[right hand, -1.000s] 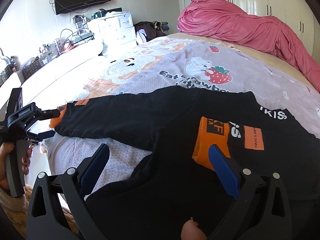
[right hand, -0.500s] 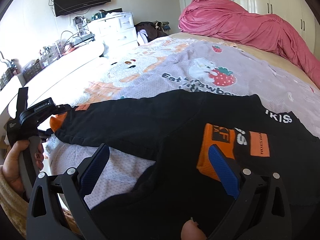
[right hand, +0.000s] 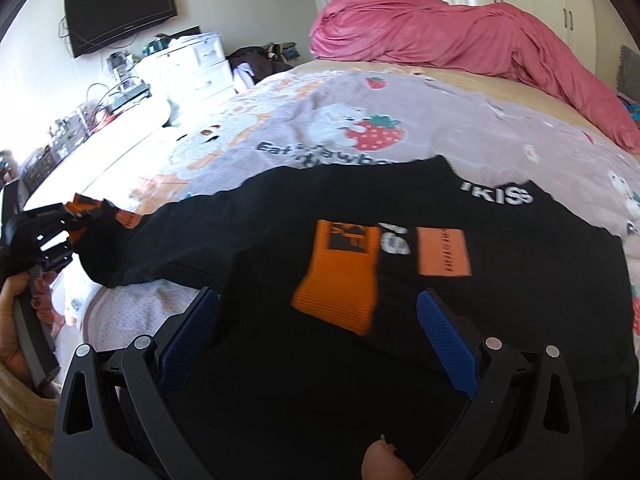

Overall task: Fold small clothes
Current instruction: 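Carry the held sleeve across the shirt body with the left tool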

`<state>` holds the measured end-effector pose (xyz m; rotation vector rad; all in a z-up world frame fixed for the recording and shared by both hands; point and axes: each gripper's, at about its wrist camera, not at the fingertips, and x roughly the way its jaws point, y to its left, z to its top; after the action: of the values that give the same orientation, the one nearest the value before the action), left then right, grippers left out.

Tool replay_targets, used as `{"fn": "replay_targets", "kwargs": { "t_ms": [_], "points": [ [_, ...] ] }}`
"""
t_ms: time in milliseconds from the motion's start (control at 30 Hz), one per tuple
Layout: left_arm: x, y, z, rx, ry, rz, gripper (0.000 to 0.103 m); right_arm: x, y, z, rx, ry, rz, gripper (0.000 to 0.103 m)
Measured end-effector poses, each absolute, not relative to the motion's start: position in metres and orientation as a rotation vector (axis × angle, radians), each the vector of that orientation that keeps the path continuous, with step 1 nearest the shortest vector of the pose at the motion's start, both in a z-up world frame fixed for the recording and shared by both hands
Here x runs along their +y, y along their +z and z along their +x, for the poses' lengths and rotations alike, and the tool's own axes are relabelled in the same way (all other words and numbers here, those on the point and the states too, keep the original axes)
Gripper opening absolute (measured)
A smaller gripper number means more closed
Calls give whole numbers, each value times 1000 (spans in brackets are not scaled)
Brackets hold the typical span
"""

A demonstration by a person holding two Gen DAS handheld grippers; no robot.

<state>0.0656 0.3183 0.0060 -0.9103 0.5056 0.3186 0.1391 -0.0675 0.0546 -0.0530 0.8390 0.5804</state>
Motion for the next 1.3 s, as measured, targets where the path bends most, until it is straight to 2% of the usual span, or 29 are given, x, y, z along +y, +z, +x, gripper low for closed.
{"fn": "replay_targets", "kwargs": {
  "t_ms": [467, 1300],
  "points": [
    [251, 44, 95, 463, 167, -853, 8, -145, 74, 133, 796, 457, -31, 99],
    [160, 56, 135, 473, -36, -735, 8, -230, 77, 140, 766, 331, 159, 99]
  ]
}}
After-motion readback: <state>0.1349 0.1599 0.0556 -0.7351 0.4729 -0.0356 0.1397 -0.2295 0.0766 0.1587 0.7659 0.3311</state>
